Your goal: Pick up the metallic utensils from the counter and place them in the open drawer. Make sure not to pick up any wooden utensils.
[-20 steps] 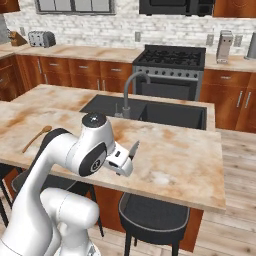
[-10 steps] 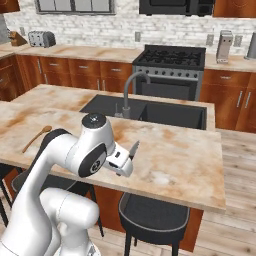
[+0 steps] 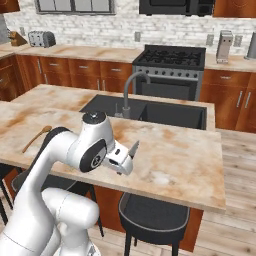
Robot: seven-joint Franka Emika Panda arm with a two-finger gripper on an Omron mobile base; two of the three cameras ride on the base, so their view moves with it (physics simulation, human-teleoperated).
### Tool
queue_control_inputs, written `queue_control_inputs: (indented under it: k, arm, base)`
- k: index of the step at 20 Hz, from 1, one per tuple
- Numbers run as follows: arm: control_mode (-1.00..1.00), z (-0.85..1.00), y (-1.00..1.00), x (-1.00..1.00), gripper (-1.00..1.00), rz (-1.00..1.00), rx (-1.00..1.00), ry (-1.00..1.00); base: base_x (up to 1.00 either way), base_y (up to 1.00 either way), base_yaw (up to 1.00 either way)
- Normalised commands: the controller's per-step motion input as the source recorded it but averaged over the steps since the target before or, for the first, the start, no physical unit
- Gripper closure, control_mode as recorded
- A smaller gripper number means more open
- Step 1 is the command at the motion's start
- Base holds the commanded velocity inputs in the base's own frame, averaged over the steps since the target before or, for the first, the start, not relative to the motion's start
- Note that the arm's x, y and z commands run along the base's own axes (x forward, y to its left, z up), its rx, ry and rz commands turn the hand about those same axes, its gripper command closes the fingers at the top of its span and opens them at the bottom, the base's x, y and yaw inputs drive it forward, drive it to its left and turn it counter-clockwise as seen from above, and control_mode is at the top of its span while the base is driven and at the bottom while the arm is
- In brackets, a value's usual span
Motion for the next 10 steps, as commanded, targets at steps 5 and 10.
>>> queue_control_inputs:
  k: [5,10]
  arm:
    - [-1.00,0.06,0.00,0.99,-1.00,0.10,-0.15,0.54]
    - [-1.00,-0.19,-0.05,1.00,-1.00,0.10,-0.03,0.16]
  base:
    - [0.00,0.00,0.00]
    - [0.00,0.00,0.00]
